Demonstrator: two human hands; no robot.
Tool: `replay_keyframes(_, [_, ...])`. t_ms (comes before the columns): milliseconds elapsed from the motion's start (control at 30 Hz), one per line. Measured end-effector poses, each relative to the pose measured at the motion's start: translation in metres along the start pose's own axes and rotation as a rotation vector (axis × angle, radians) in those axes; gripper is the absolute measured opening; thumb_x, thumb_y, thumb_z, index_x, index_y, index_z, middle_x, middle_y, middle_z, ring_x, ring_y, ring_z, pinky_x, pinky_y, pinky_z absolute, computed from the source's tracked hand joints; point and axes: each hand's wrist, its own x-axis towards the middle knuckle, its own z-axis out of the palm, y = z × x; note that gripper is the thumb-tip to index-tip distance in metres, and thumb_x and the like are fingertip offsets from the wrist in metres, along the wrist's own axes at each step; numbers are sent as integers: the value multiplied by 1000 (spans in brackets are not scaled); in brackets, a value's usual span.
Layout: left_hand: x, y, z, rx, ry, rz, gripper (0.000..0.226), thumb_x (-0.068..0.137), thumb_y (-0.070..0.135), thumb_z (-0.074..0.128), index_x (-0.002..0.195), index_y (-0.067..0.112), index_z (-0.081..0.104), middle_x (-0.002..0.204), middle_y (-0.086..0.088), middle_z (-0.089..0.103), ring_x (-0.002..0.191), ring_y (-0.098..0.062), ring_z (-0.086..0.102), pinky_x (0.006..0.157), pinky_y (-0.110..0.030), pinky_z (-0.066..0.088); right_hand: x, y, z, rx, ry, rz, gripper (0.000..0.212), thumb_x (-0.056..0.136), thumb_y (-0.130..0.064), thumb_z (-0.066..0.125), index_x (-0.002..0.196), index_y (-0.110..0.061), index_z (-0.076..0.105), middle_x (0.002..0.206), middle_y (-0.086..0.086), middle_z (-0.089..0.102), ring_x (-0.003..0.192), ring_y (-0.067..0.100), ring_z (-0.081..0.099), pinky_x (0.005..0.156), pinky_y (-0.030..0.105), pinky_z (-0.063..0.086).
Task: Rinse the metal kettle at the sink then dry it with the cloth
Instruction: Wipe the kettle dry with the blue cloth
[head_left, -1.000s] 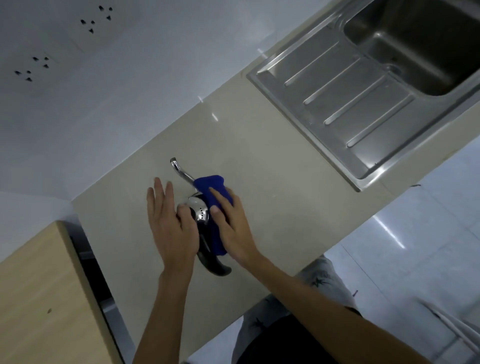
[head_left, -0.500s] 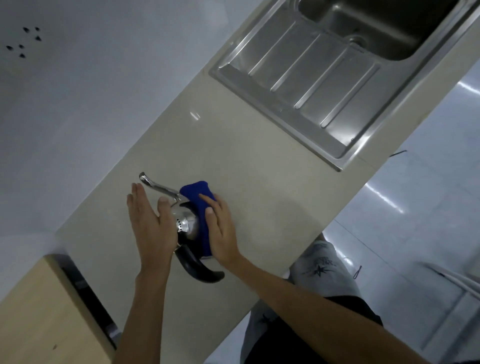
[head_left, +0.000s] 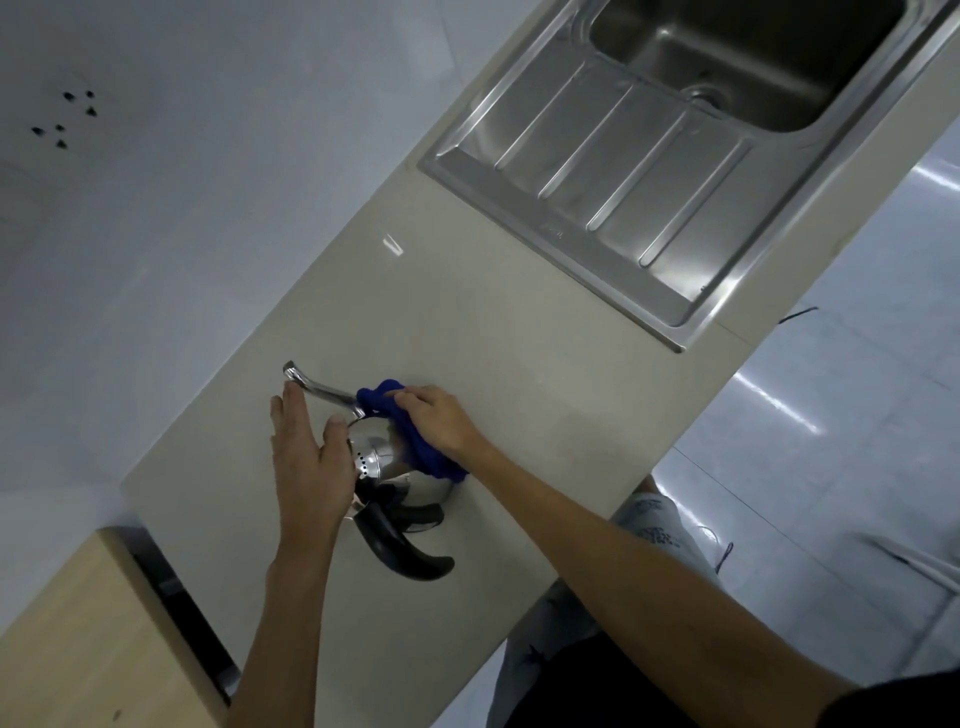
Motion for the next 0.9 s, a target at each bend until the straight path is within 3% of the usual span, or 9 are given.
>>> replay_keyframes(133, [3, -1, -7, -2, -56, 39, 63, 105, 18, 45, 162, 25, 19, 172, -2, 6, 158, -17, 10, 127, -38, 14, -22, 26, 22, 11, 182, -117, 38, 100, -40, 51, 130, -20, 63, 130, 3, 56, 121, 16, 51, 106, 28, 36])
replay_keyframes(200, [5, -3, -12, -9, -114, 83, 64, 105, 17, 46, 161, 28, 18, 172, -1, 6, 158, -13, 6, 122, -29, 11, -23, 41, 30, 10, 300, -131, 33, 101, -33, 51, 129, -21, 62, 127, 2, 57, 118, 15, 52, 107, 34, 40])
replay_keyframes(267, [8, -3, -16, -2, -155, 107, 65, 105, 19, 49, 161, 30, 18, 171, -1, 6, 158, -12, 5, 121, -28, 11, -9, 40, 22, -60, 308, -123, 35, 100, -24, 52, 134, -19, 59, 132, 7, 57, 123, 20, 51, 109, 40, 40])
replay_keyframes(400, [-1, -3, -15, -68, -94, 104, 71, 102, 32, 57, 161, 25, 19, 170, 5, 16, 156, -9, 10, 125, -33, 16, 30, 2, -13, -410, 18, -227, 58, 93, -10, 56, 148, -26, 44, 158, 10, 32, 143, 25, 36, 115, 36, 31])
replay_keyframes(533, [-37, -5, -3, -333, 93, -66, 79, 96, 38, 65, 161, 24, 22, 167, 5, 26, 151, -10, 28, 121, -30, 27, 53, -62, -33, -642, -362, -301, 62, 94, -10, 56, 150, -32, 41, 158, 1, 38, 144, 21, 35, 116, 33, 28])
replay_keyframes(667, [-77, -18, 14, -258, 166, -107, 96, 87, 28, 76, 162, 18, 16, 167, -1, 26, 151, -10, 25, 118, -25, 23, 64, -100, -28, -805, -660, -204, 63, 97, -6, 51, 153, -32, 36, 160, 0, 33, 141, 22, 35, 111, 31, 29])
replay_keyframes(767, [-90, -34, 21, -206, 157, -119, 110, 83, 27, 80, 162, 18, 5, 171, 0, 10, 157, -16, 9, 128, -39, 14, 67, -103, -23, -834, -761, -192, 64, 94, -6, 51, 148, -38, 43, 154, -4, 41, 133, 23, 45, 110, 38, 36])
replay_keyframes(900, [-90, -52, 21, -99, 118, -52, 109, 86, 39, 71, 160, 20, -6, 170, 6, -6, 158, -15, -7, 129, -49, 6, 55, -105, -31, -762, -720, -233, 53, 96, 2, 47, 140, -26, 53, 137, -9, 46, 120, 15, 46, 86, 22, 38])
